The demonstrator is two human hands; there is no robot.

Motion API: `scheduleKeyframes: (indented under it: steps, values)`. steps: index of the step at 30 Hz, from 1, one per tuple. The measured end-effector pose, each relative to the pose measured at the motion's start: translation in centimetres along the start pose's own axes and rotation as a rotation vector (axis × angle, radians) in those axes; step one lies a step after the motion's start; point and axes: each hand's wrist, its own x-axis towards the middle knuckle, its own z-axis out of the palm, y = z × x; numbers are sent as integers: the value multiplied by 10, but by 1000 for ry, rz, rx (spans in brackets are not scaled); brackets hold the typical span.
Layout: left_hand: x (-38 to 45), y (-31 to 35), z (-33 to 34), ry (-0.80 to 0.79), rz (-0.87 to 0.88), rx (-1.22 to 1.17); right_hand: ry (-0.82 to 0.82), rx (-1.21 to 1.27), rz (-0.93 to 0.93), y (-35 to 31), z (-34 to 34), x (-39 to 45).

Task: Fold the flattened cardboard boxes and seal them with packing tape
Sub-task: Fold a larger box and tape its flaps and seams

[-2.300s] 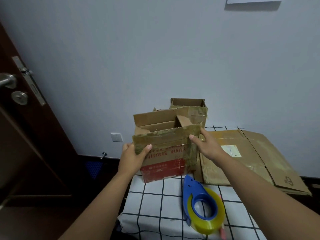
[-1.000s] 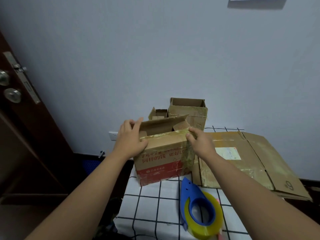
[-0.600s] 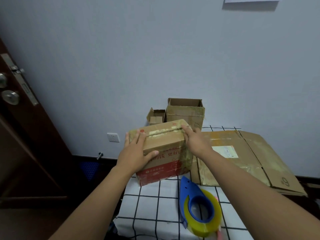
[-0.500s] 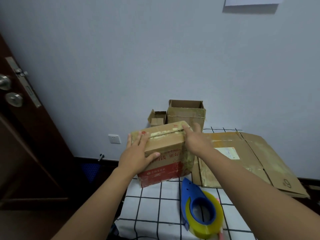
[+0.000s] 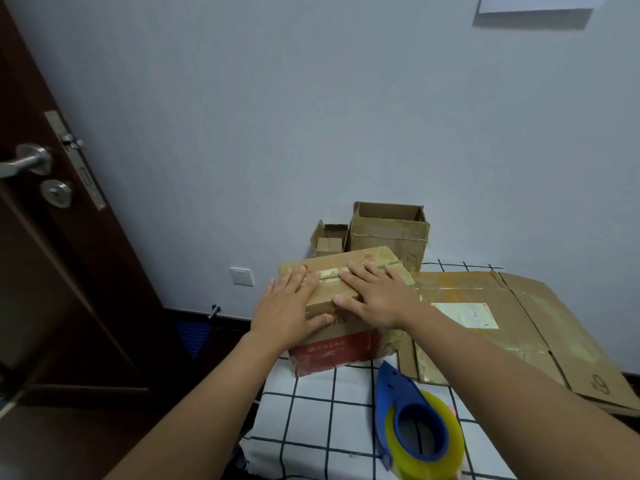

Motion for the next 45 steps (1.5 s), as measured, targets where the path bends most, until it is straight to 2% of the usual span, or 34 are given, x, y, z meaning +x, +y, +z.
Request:
scheduleKeyframes:
  steps: [6, 12, 20, 22, 26, 28, 30, 34, 38, 41, 45]
  values:
    - [2, 0, 2, 15, -10, -14, 41, -77, 142, 11, 5, 0]
    - [2, 1, -1, -6, -20, -63, -65, -78, 131, 19, -7, 5]
    - [2, 1, -3, -35, -30, -89, -60, -54, 169, 22, -5, 4]
    - [2, -1, -5, -58, -34, -109, 28, -24, 193, 19, 0, -2]
    - [1, 1, -9, -72, -59, -134, 417, 91, 267, 3, 20, -41]
    - [1, 4, -10, -61, -71, -126, 501, 193, 314, -3, 31, -71]
    - [-1, 6, -10, -43, -78, -113, 419, 212, 329, -5, 45, -99]
    - [-12, 14, -9, 17, -88, -112, 99, 97, 346, -8, 79, -139]
    - [-29, 16, -14, 78, -143, -120, -85, 92, 364, -21, 114, -153]
    - [-43, 11, -21, 138, -208, -176, -102, 53, 425, -34, 134, -153]
    - [-65, 1, -33, 210, -252, -176, -36, 53, 504, -43, 154, -153]
